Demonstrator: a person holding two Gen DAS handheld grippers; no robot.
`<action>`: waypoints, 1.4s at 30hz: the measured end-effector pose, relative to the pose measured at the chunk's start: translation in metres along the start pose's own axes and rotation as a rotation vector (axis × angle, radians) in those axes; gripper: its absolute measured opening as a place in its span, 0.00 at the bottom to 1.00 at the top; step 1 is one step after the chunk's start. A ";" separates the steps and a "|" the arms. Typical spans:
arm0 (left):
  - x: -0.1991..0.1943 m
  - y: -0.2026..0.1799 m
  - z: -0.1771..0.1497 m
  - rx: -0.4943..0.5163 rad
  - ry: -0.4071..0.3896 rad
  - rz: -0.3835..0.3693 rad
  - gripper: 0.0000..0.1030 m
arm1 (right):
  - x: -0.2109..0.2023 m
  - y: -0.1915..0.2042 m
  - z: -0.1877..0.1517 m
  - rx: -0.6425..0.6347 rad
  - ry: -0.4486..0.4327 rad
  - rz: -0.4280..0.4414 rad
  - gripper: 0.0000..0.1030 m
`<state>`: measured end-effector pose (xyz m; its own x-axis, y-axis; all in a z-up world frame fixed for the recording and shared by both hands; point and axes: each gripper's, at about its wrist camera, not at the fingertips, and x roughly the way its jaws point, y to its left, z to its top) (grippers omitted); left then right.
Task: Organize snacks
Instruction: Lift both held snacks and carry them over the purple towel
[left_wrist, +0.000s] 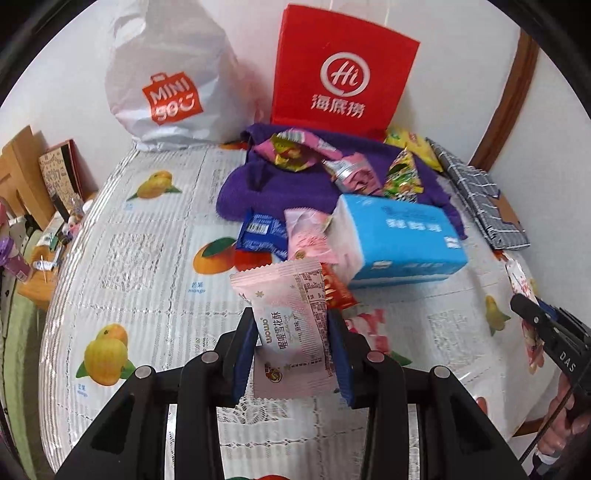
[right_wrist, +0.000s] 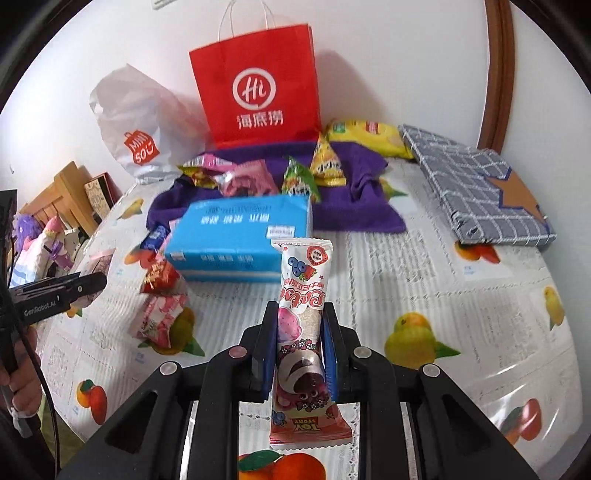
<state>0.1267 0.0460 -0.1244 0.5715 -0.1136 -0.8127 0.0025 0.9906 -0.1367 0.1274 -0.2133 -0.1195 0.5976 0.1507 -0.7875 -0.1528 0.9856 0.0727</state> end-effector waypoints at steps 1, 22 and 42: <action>-0.005 -0.003 0.002 0.004 -0.008 -0.005 0.35 | -0.002 0.000 0.003 -0.001 -0.007 -0.003 0.21; -0.032 -0.055 0.048 0.087 -0.096 -0.075 0.35 | -0.029 -0.007 0.062 -0.020 -0.129 -0.023 0.21; 0.016 -0.044 0.144 0.083 -0.121 -0.032 0.35 | 0.047 -0.004 0.156 -0.048 -0.123 0.016 0.21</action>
<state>0.2537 0.0113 -0.0503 0.6647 -0.1405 -0.7338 0.0878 0.9900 -0.1100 0.2788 -0.1977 -0.0606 0.6864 0.1779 -0.7051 -0.1991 0.9785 0.0530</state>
